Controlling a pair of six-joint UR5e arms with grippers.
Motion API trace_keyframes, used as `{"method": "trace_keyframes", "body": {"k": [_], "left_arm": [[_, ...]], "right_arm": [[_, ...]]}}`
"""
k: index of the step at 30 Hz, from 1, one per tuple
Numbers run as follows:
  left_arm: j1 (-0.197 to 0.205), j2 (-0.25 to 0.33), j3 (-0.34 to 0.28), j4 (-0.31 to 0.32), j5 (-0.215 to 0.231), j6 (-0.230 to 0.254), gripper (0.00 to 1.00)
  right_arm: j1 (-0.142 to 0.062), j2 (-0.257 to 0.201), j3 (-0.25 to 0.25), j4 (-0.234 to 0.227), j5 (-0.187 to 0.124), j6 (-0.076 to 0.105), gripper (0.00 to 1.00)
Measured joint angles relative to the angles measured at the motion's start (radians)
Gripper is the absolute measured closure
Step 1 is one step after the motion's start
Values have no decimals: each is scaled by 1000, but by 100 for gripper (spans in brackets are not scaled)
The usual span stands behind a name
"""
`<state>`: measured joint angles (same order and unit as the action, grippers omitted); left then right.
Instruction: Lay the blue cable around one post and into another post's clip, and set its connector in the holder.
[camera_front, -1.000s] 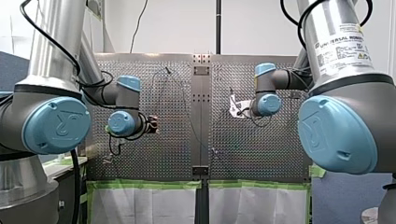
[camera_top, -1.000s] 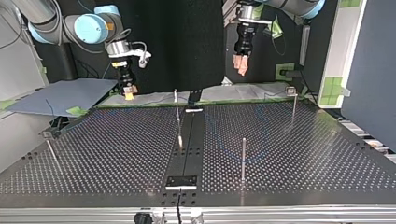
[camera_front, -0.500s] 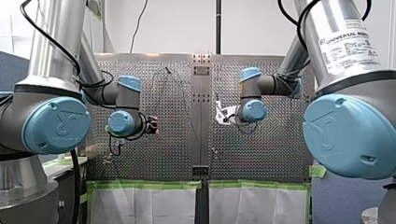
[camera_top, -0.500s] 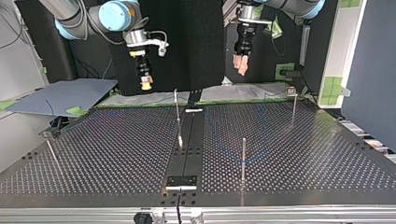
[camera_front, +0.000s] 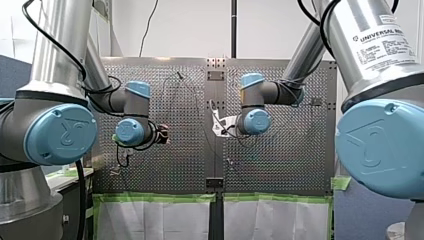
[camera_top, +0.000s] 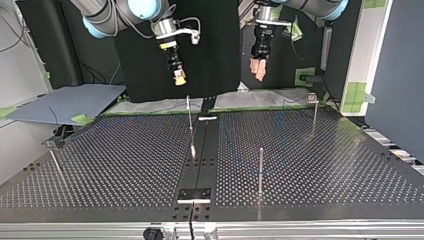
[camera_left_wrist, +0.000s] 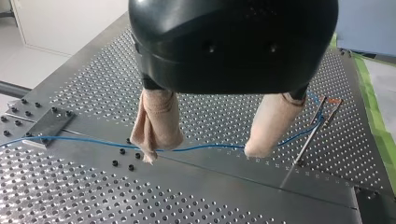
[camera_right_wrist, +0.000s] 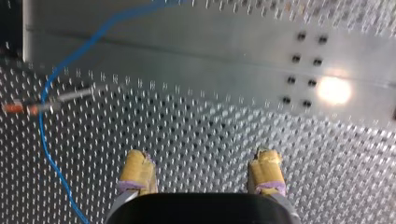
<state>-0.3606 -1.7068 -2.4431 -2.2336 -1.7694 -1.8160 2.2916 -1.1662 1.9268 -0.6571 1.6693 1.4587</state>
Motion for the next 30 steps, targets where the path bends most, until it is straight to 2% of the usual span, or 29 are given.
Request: {"method": "trace_keyframes", "body": {"k": [5, 9, 13, 18, 22, 25, 30], "left_arm": [[1, 0, 0, 0, 0, 0, 0], [1, 0, 0, 0, 0, -2, 0], [2, 0, 0, 0, 0, -4, 0], [3, 0, 0, 0, 0, -5, 0], [3, 0, 0, 0, 0, -5, 0], [3, 0, 0, -1, 0, -5, 0], [3, 0, 0, -7, -8, -5, 0]], "right_arm": [[48, 1, 0, 2, 3, 0, 0], [87, 3, 1, 2, 25, -2, 0], [133, 5, 1, -11, 68, -10, 0], [179, 11, 1, -31, 113, -17, 0], [221, 43, 1, -53, 155, -19, 0], [250, 73, 1, -69, 187, -13, 0], [266, 99, -1, -81, 225, 4, 0]]}}
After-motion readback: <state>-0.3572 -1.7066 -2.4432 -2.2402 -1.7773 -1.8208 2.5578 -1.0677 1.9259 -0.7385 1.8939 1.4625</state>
